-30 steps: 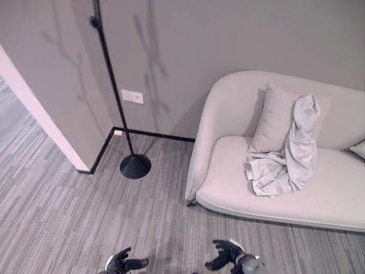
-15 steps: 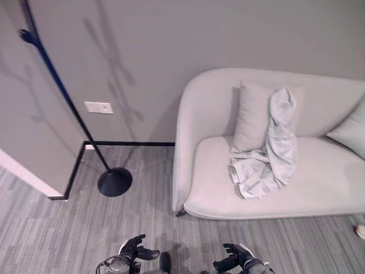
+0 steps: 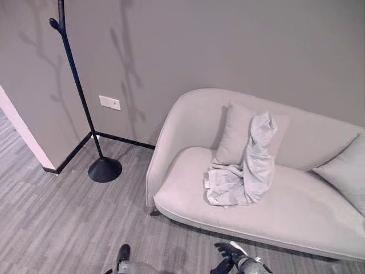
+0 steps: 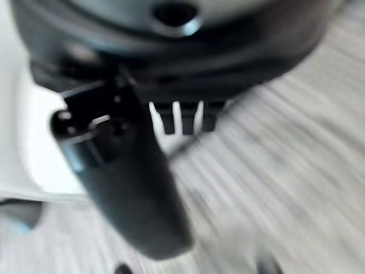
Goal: Hang the clothes on the sofa on the clothes rack.
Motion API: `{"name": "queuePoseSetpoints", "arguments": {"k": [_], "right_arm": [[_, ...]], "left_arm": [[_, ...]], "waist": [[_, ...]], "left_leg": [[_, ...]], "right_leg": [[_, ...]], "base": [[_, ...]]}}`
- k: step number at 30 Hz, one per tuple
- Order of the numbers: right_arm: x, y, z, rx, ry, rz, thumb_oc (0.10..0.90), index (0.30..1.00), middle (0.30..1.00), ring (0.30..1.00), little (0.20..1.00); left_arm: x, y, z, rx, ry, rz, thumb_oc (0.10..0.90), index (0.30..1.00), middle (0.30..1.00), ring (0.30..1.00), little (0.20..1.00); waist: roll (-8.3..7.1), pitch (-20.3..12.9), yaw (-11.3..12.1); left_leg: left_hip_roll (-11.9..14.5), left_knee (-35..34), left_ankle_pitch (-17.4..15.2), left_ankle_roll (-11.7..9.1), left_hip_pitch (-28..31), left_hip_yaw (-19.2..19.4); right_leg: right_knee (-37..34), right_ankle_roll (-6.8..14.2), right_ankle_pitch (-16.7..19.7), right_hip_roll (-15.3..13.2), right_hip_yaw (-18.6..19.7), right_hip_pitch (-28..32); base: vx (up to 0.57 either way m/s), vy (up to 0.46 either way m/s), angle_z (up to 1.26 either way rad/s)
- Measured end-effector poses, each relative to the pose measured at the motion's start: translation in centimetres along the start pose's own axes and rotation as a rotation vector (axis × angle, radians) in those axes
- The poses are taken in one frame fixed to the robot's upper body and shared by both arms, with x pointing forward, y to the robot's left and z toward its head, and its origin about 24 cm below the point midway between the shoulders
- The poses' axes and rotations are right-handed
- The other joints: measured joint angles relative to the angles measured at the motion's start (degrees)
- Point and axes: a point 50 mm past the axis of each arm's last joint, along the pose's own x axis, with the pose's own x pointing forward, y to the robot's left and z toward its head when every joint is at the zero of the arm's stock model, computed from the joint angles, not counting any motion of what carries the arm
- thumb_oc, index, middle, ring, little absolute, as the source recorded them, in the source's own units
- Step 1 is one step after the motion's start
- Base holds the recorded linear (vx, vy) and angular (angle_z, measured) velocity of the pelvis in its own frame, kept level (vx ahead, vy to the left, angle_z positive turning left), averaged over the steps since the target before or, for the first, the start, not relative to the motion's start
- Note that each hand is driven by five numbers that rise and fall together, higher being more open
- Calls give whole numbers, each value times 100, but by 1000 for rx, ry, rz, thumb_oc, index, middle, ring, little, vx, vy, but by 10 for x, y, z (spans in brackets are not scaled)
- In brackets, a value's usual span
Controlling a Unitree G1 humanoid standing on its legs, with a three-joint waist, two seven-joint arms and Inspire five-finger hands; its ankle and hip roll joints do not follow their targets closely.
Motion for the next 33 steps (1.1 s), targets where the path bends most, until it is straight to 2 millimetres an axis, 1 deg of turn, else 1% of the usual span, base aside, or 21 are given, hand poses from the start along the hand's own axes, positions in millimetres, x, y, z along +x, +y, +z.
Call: {"name": "queuePoseSetpoints", "arguments": {"k": [1,2,3,4,5,6,7,8,13,14,15,17,19,22,23,24,25,26,28,29,33], "right_arm": [[-3,-17,9,-45,-56,-50,800,900,900,900,900],[-9,-20,4,-85,-61,-78,800,900,900,900,900],[-11,-21,-2,-110,-37,-98,800,900,900,900,900],[-6,-16,3,-175,-14,-113,800,900,900,900,900],[4,-22,25,-303,-72,-175,800,900,900,900,900],[14,-55,47,-432,-107,-293,800,900,900,900,900],[17,-79,59,-462,-120,-401,800,900,900,900,900],[20,-105,62,-417,-37,-537,800,900,900,900,900],[26,-109,81,-461,-68,-572,800,900,900,900,900],[23,-119,82,-479,-64,-617,800,900,900,900,900],[20,-127,82,-492,-61,-644,800,900,900,900,900],[16,-137,80,-514,-45,-689,800,900,900,900,900],[15,-140,81,-512,-47,-711,800,900,900,900,900],[15,-144,86,-524,-69,-726,800,900,900,900,900],[17,-139,89,-526,-74,-714,800,900,900,900,900],[20,-137,97,-546,-98,-706,800,900,900,900,900],[21,-138,104,-559,-116,-716,800,900,900,900,900],[22,-155,131,-575,-148,-783,800,900,900,900,900],[20,-173,149,-580,-156,-826,800,900,900,900,900],[14,-194,170,-574,-157,-882,800,900,900,900,900],[7,-211,183,-549,-155,-947,800,900,900,900,900]], "left_arm": [[-5,-5,-17,20,47,-7,800,900,900,900,900],[-6,-10,-20,47,56,-24,800,900,900,900,900],[-6,-14,-20,55,56,-36,800,900,900,900,900],[-5,-18,-15,61,39,-52,800,900,900,900,900],[-1,-7,0,93,0,-31,800,900,900,900,900],[-4,-22,-6,97,11,-40,800,900,900,900,900],[-4,-28,-6,97,10,-47,800,900,900,900,900],[-1,-47,18,144,-46,-100,800,900,900,900,900],[2,-35,36,230,-138,-109,800,900,900,900,900],[2,-42,43,239,-155,-126,800,900,900,900,900],[0,-50,44,267,-171,-153,800,900,900,900,900],[1,-52,60,319,-226,-158,800,900,900,900,900],[-1,-58,78,349,-299,-183,800,900,900,900,900],[-4,-73,110,352,-398,-209,800,900,900,900,900],[-6,-74,120,342,-447,-215,800,900,900,900,900],[-12,-78,135,329,-521,-231,800,900,900,900,900],[-14,-84,133,314,-525,-250,800,900,900,900,900],[-19,-93,134,282,-556,-291,800,900,900,900,900],[-22,-100,136,290,-579,-316,800,900,900,900,900],[-23,-109,131,302,-557,-339,800,900,900,900,900],[-21,-106,130,210,-535,-319,800,900,900,900,900]], "waist": [[49,75,-82],[147,130,-337],[43,164,-387],[-312,208,-197],[-761,294,-167],[-139,398,-184],[251,429,-223],[311,613,-279],[-258,604,-183],[-263,701,-299],[-35,659,-365],[-164,694,-447],[-87,731,-380],[-30,800,-472],[-159,876,-344],[-377,1021,-286],[-264,1076,-204],[-127,1190,-126],[-66,1323,-108],[73,1600,-45],[95,1827,47]], "left_leg": [[-72,305,4,7,-244,348],[-251,513,-91,-62,-541,807],[-389,778,-401,-172,-640,1323],[-1071,1575,-1436,-199,-658,1358],[-2365,2170,-2545,-58,-611,1195],[-2681,1165,-3037,336,204,1070],[-2497,1198,-3378,279,200,993],[-2581,1575,-3515,321,-204,1083],[-2721,992,-3588,488,442,1282],[-2881,943,-3698,675,723,1412],[-2698,613,-3626,853,957,1330],[-2814,311,-3380,914,1046,1188],[-2813,257,-3281,804,1022,1019],[-2832,128,-3085,643,801,560],[-2882,117,-3051,591,781,476],[-2968,199,-3085,432,716,411],[-2850,263,-3043,326,497,215],[-2559,471,-3039,121,-60,81],[-2485,462,-2956,5,-370,-26],[-2338,321,-2805,-149,-552,-153],[-2176,-209,-2505,-269,-504,-206]], "right_leg": [[181,-154,63,152,-136,-157],[35,-257,105,89,-625,-126],[-45,-415,92,-11,-795,-159],[14,-361,103,-432,-719,-368],[-394,174,575,-797,-620,-539],[-250,678,302,-714,-646,-664],[589,211,-35,-1009,-416,-912],[355,402,94,-1184,-814,-872],[-343,756,431,-989,-760,-482],[450,1149,456,-1069,-869,-750],[1175,1186,318,-1039,-885,-1126],[1559,1105,-43,-1828,-737,-1479],[632,1318,272,-2473,-392,-1458],[-908,1556,974,-2574,343,-1267],[-1079,1558,1191,-2585,299,-1248],[-1239,1397,1797,-2552,363,-1196],[-1217,1401,2133,-2435,268,-1250],[-1533,1233,2276,-2131,-14,-1535],[-1735,1114,2443,-1969,-65,-1724],[-1734,1011,2511,-1801,-153,-1908],[-1736,920,2471,-1648,-266,-2068]], "base": [[-422,-415,83],[-279,-208,132],[-124,-63,117],[-20,20,38],[77,92,-20],[91,95,-24],[202,100,29],[200,68,64],[182,91,11],[128,-14,22],[94,-48,47],[67,-79,46],[131,-162,39],[26,-119,75],[-144,-170,83],[-172,-155,74],[-226,-204,59],[-103,-105,41],[-46,-49,15],[-6,-10,12],[6,4,8]]}}
